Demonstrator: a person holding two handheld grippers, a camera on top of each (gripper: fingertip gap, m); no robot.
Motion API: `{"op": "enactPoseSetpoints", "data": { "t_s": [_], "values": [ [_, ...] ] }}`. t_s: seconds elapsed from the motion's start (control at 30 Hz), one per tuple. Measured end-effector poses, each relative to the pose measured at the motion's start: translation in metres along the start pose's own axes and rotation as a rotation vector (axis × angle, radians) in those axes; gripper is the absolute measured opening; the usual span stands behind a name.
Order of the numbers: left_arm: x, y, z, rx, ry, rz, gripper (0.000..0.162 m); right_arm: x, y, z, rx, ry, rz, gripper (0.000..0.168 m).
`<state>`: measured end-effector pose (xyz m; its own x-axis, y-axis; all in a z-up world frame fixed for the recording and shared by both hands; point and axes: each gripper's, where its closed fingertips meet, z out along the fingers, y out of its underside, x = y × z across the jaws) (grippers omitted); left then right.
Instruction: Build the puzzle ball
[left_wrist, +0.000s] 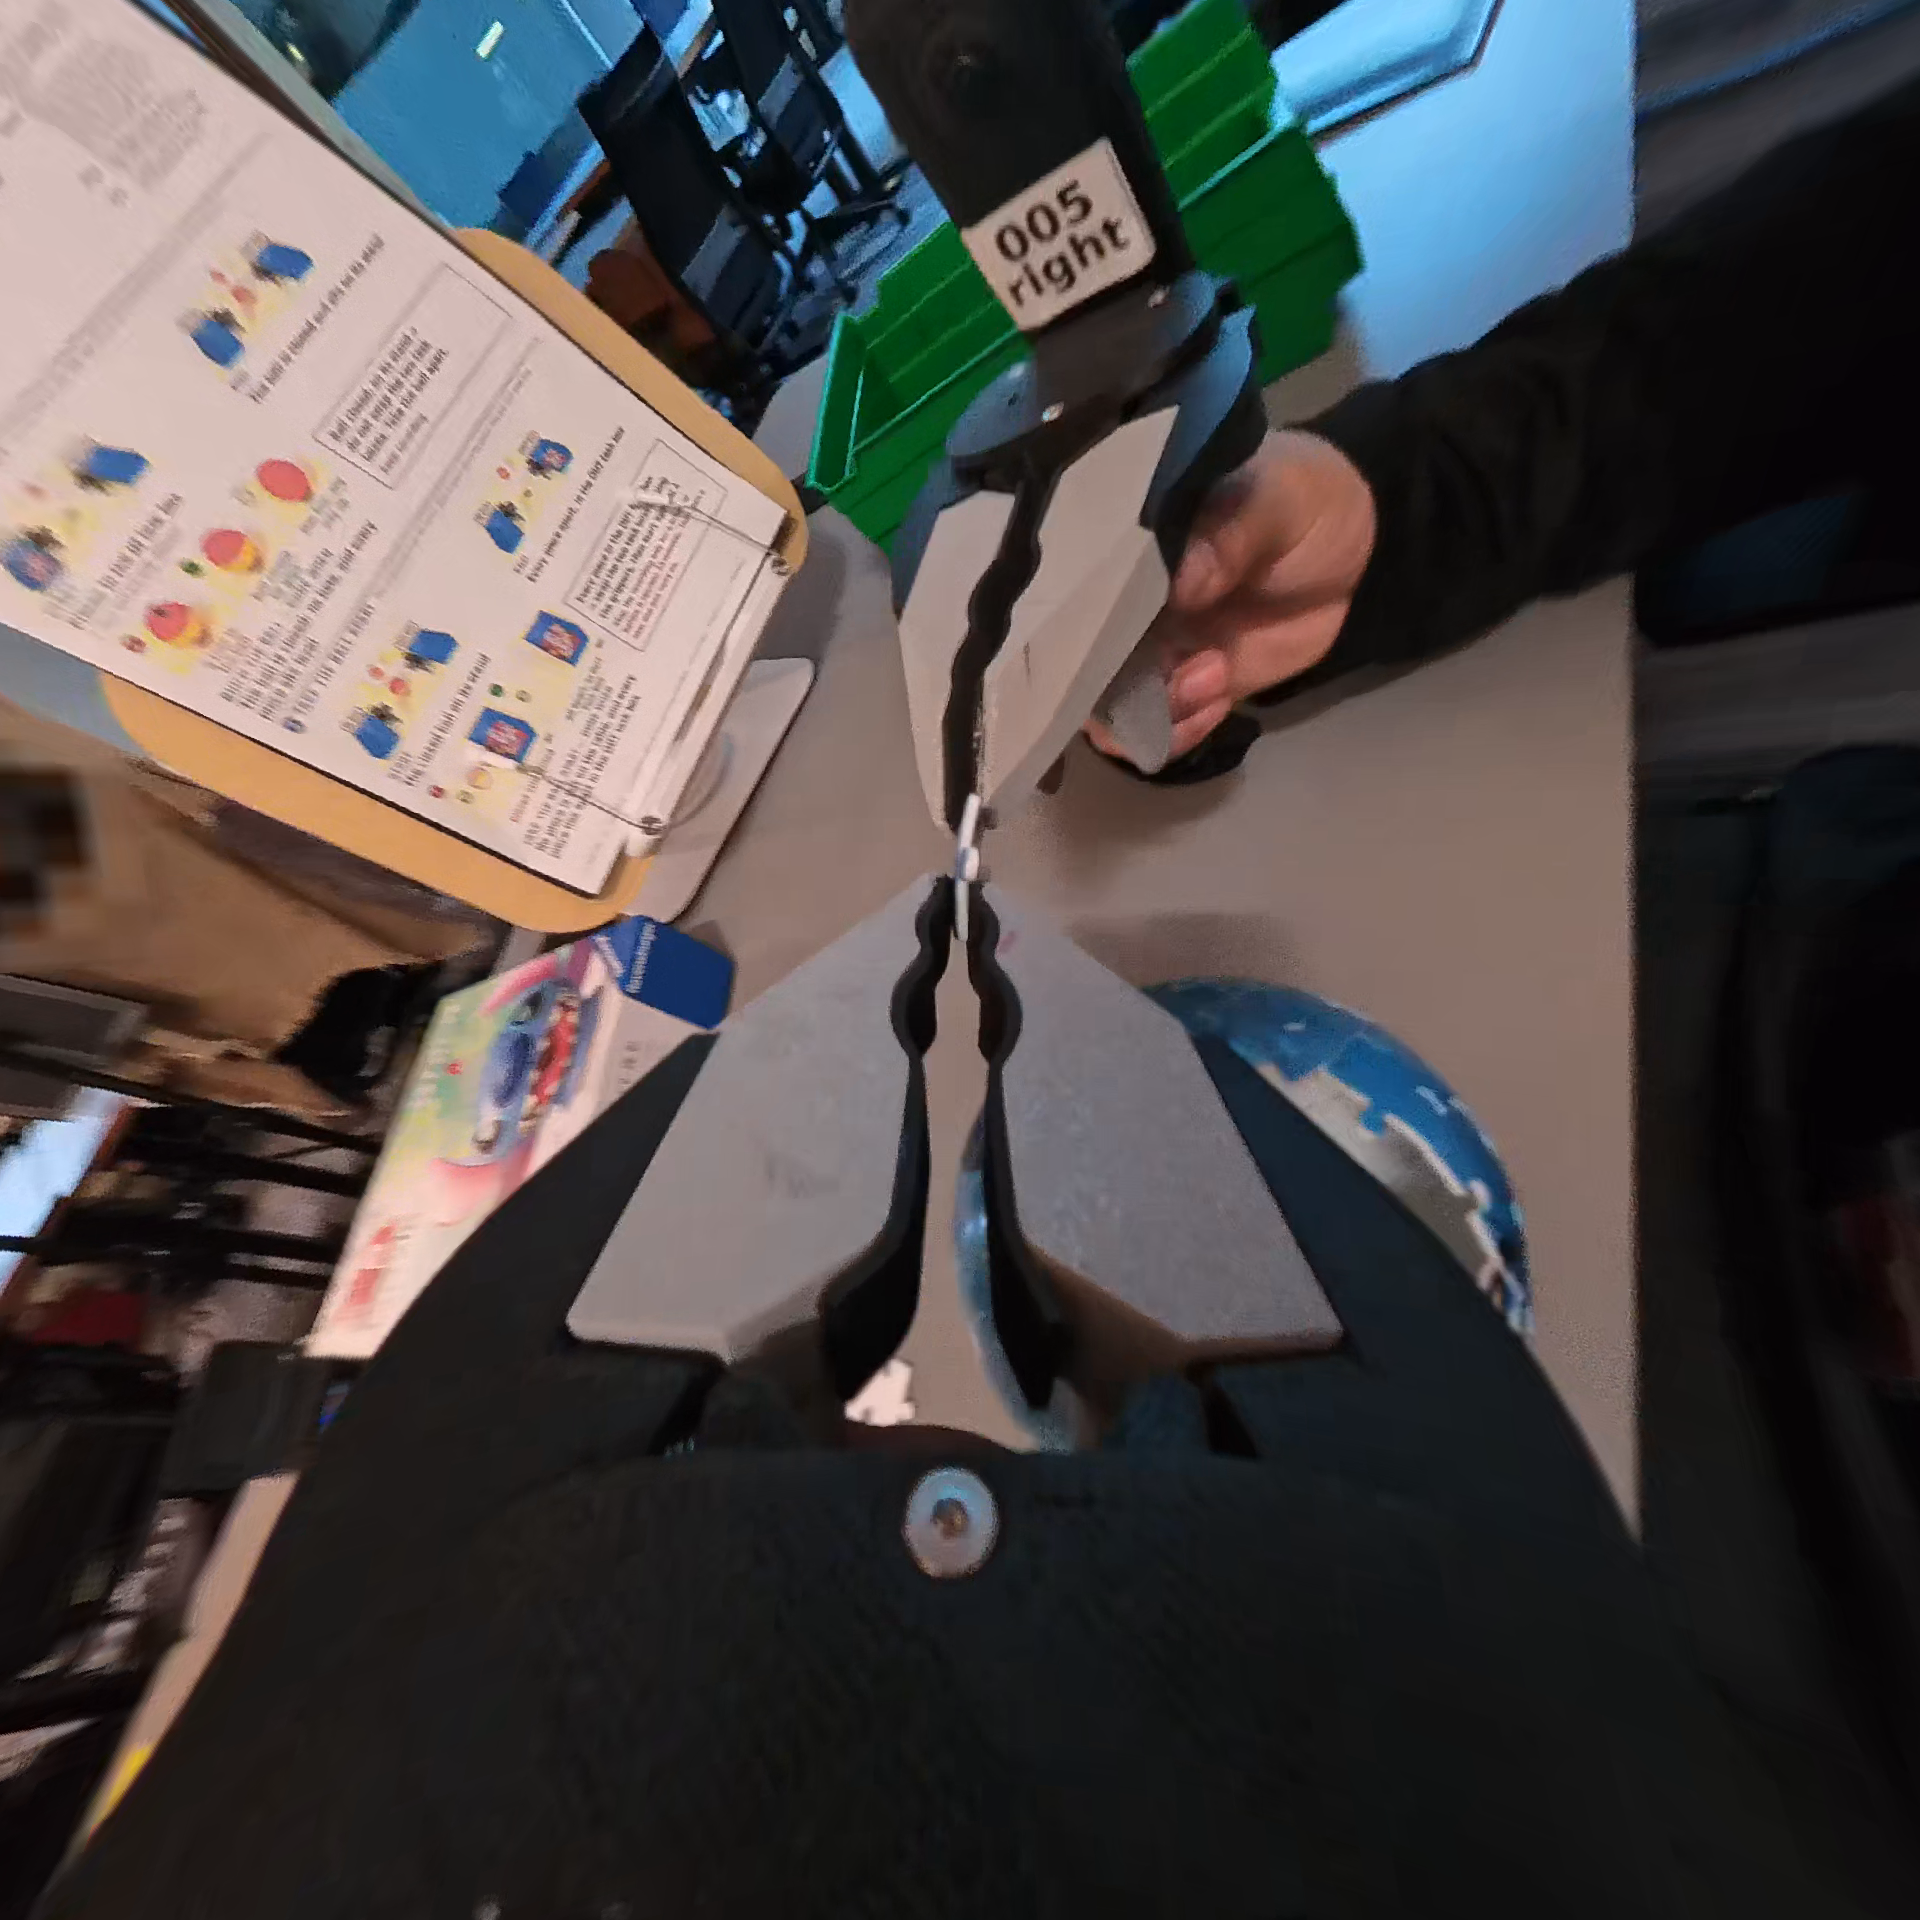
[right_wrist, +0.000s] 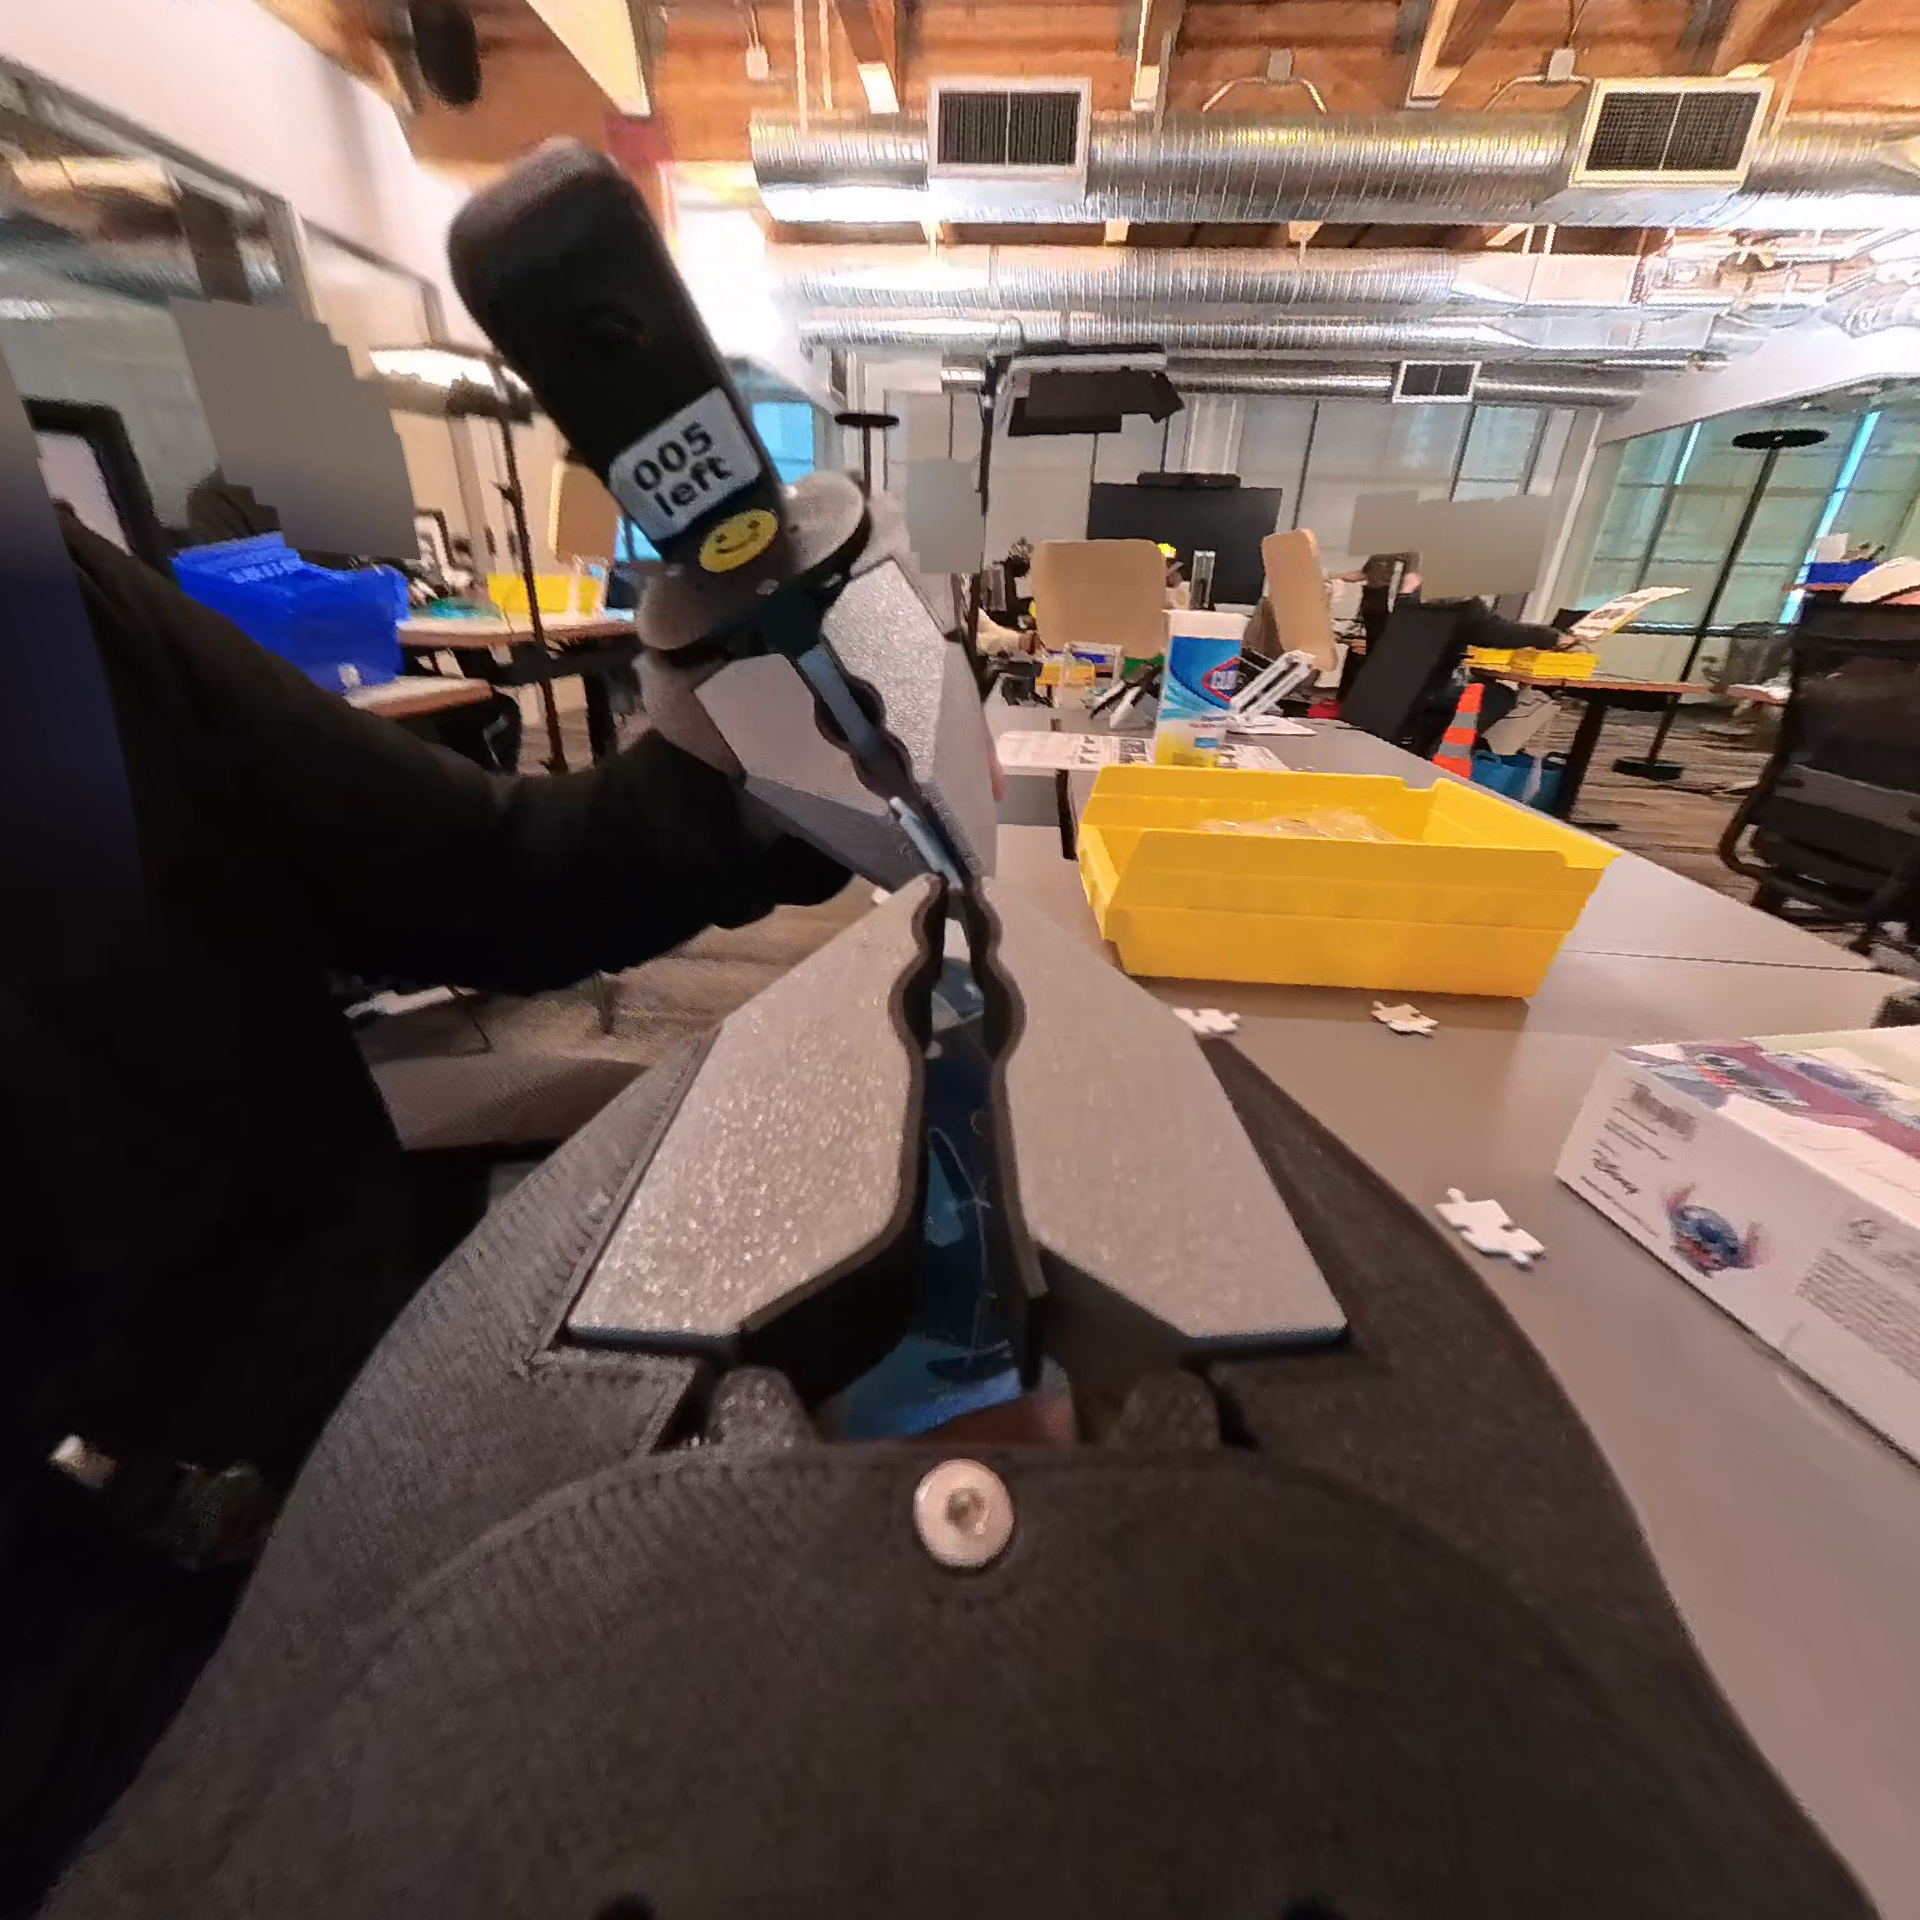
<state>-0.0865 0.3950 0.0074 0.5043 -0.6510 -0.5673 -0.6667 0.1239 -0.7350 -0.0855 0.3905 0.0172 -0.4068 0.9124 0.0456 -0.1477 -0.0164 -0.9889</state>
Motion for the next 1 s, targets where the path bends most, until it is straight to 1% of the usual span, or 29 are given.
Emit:
{"op": "enactPoseSetpoints", "data": {
  "t_s": [0.13,0.17,0.2,0.23,0.27,0.33,0.37,0.43,0.5,0.53,0.63,0.83,1.0],
  "values": [
    [0.0,0.006,-0.002,-0.055,-0.112,0.221,0.0,0.0,0.006,0.002,-0.054,0.031,-0.053,0.002],
    [-0.001,0.007,-0.002,-0.075,-0.119,0.211,0.0,0.0,0.007,0.001,-0.063,0.037,-0.07,0.003],
    [0.001,0.008,-0.001,-0.091,-0.079,0.121,0.0,0.001,0.007,0.001,-0.077,0.051,-0.093,0.005],
    [0.0,0.005,-0.002,-0.076,-0.033,-0.021,0.0,0.005,0.007,0.001,-0.09,0.074,-0.114,0.006],
    [-0.009,-0.002,-0.004,-0.029,-0.001,-0.185,0.0,0.01,0.004,0.0,-0.093,0.104,-0.123,0.006],
    [-0.029,-0.013,-0.012,0.05,0.103,-0.497,0.0,0.021,-0.002,-0.002,-0.085,0.15,-0.086,0.001],
    [-0.036,-0.013,-0.015,0.063,0.159,-0.594,0.0,0.024,-0.003,-0.003,-0.083,0.159,-0.056,0.0],
    [-0.046,-0.011,-0.017,0.073,0.201,-0.723,0.0,0.028,-0.001,-0.005,-0.091,0.166,-0.022,0.004],
    [-0.04,-0.008,-0.016,0.056,0.271,-0.791,0.0,0.03,0.002,-0.004,-0.113,0.181,-0.025,0.007],
    [-0.039,-0.004,-0.013,0.044,0.276,-0.813,0.0,0.029,0.001,-0.004,-0.118,0.181,-0.034,0.008],
    [-0.032,0.003,-0.007,0.008,0.299,-0.82,0.0,0.025,-0.008,-0.002,-0.107,0.182,-0.059,0.009],
    [-0.022,-0.003,-0.004,0.002,0.334,-0.766,0.0,0.027,-0.015,0.006,-0.142,0.194,-0.095,0.006],
    [-0.018,0.003,-0.003,-0.061,0.285,-0.623,0.0,0.02,-0.019,0.015,-0.146,0.153,-0.102,0.008]
  ]
}}
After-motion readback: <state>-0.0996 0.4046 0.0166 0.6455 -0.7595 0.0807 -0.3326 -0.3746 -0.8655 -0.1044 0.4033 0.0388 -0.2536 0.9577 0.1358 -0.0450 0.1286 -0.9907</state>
